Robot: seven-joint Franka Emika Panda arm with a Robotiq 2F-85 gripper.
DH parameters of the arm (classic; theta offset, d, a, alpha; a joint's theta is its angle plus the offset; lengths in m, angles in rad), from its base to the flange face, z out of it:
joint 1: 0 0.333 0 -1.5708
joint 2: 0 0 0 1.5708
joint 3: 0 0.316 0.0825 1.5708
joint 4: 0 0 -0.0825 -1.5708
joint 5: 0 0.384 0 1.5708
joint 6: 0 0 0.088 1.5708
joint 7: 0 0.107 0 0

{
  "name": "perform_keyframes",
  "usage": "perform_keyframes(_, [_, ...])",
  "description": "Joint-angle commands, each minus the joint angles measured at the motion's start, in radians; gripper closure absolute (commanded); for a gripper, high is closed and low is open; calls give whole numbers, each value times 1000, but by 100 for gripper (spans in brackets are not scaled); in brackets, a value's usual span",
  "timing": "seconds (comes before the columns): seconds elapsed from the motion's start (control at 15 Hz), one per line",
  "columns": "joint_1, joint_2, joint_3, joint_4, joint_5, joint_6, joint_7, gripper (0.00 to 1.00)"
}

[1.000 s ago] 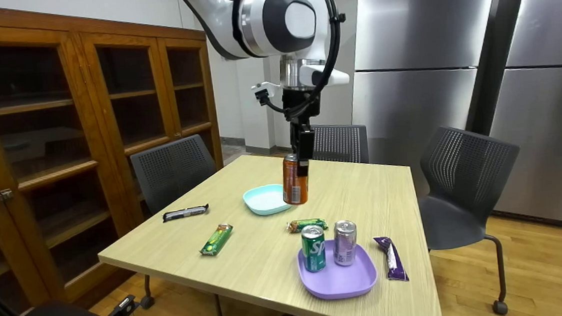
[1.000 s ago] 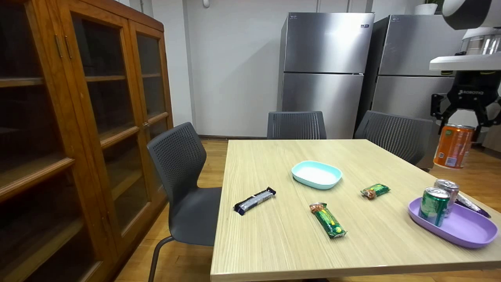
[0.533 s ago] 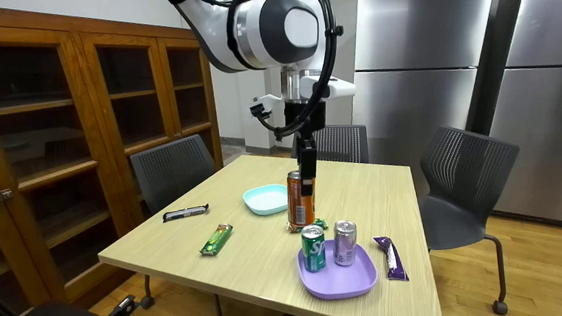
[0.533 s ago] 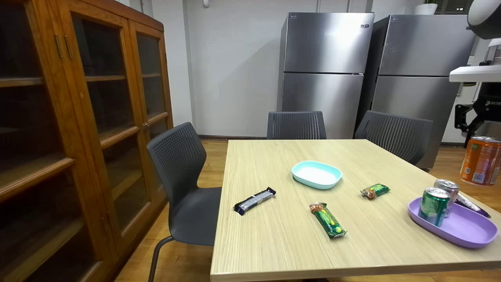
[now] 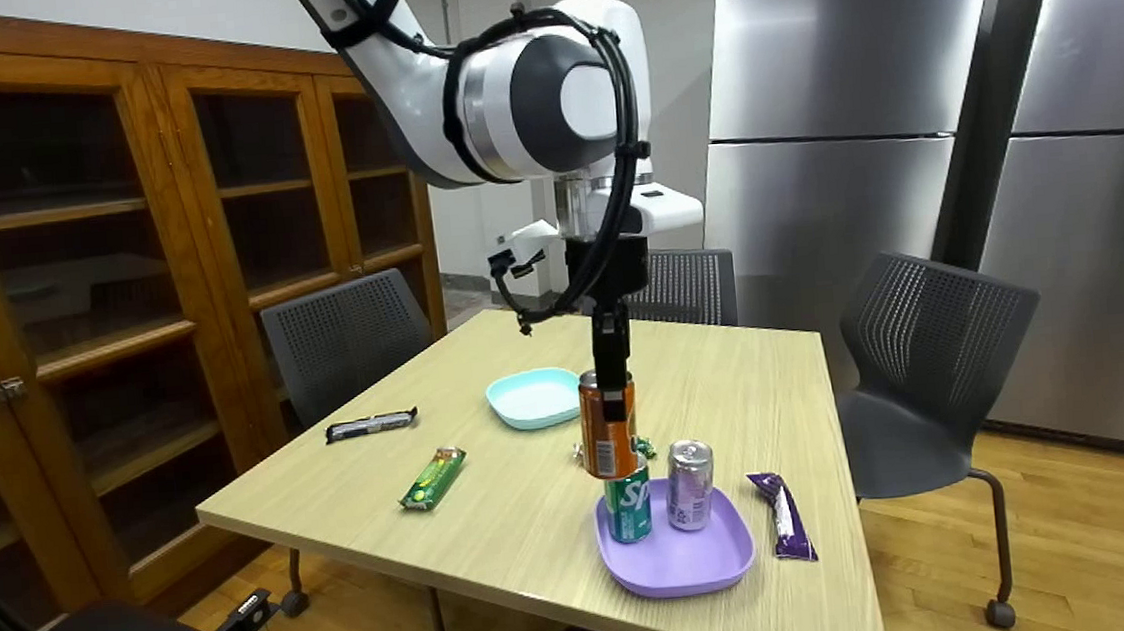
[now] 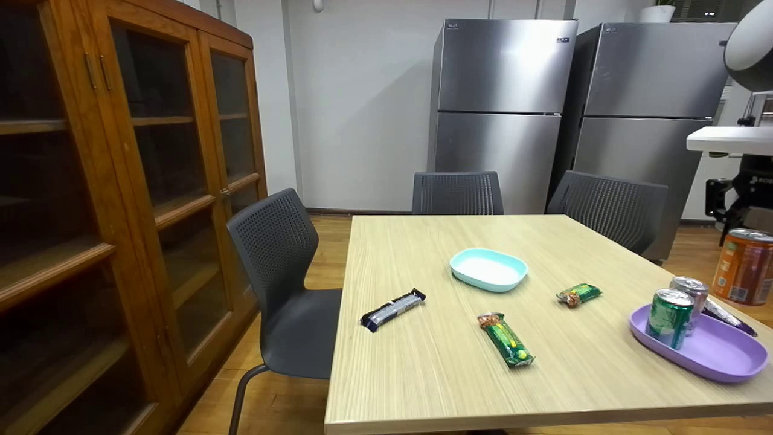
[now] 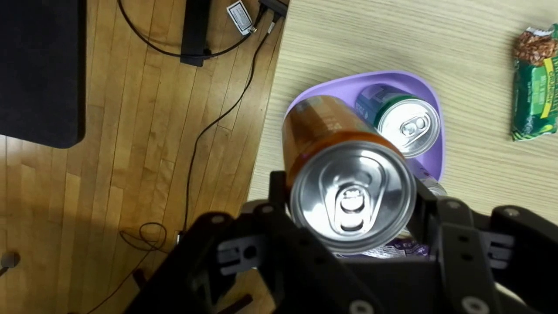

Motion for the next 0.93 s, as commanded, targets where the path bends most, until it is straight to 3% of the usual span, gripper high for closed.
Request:
perform_keyframes(0.0, [-19, 38, -1, 1, -40, 55, 121, 62])
perform_keyframes(0.87, [-7, 238, -81, 62, 71, 162, 335, 62])
